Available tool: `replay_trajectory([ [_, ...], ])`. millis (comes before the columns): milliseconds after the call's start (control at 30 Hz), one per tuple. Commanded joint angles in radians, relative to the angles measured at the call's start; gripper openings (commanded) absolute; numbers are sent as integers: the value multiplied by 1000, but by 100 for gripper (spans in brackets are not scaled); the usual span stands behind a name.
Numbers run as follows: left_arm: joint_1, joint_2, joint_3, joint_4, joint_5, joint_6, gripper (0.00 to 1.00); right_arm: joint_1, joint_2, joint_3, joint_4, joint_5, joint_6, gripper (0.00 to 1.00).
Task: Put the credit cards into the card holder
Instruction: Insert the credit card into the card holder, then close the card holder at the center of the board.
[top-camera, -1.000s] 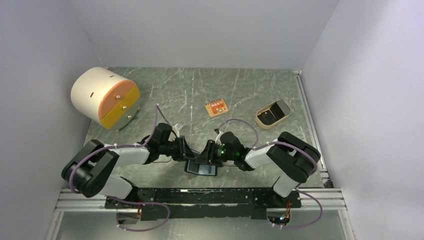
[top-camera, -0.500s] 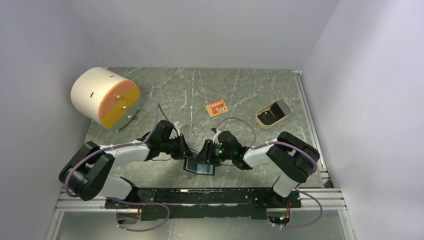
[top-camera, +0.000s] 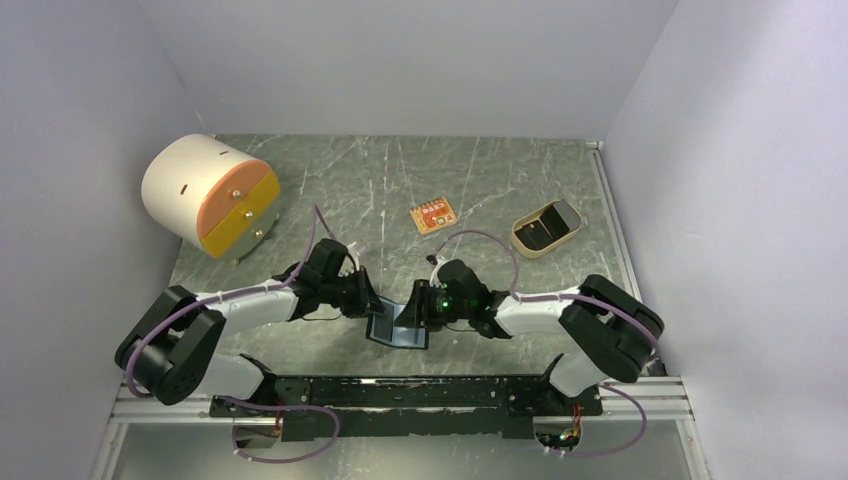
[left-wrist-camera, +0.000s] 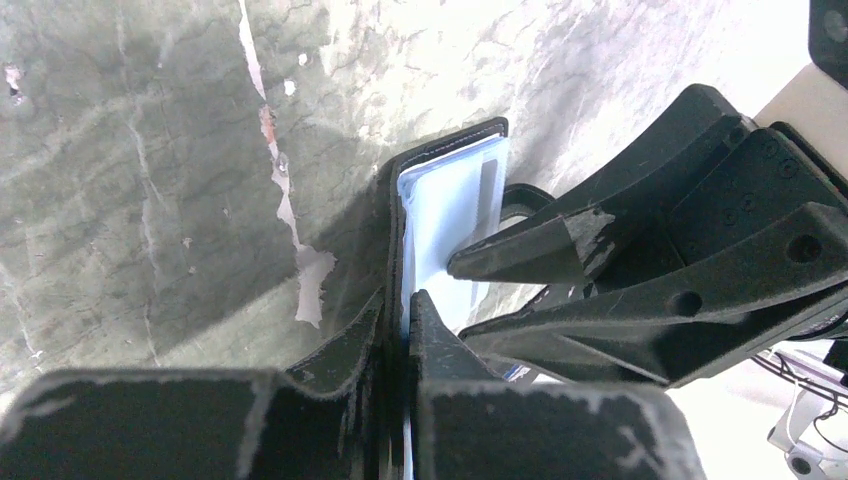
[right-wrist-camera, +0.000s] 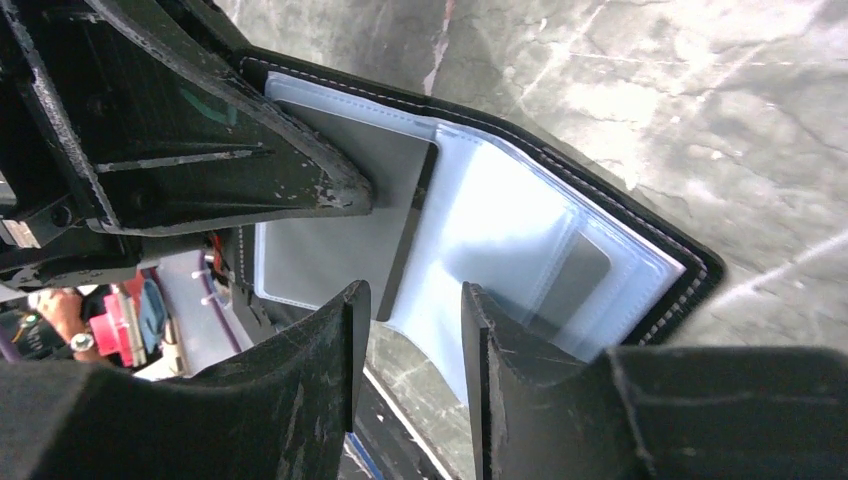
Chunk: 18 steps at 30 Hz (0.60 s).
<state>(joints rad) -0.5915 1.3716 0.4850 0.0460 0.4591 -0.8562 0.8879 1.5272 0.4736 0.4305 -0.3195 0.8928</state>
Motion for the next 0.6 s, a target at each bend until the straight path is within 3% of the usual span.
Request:
replay_trajectory([
  [0,7,-55,-9,14,20,-16,9,6,-85,20,-144,93,-74,42],
  [267,13,-105,-49,45,43,-48,9,7,-113,71,-320,200,-144,35],
  [500,12,-68,13,-61,-21,-7,9,8,-45,119,-352,204,-182,34],
  [567,13,-65,41,-121,-59,5,16,8,-45,117,-370,220,-186,34],
])
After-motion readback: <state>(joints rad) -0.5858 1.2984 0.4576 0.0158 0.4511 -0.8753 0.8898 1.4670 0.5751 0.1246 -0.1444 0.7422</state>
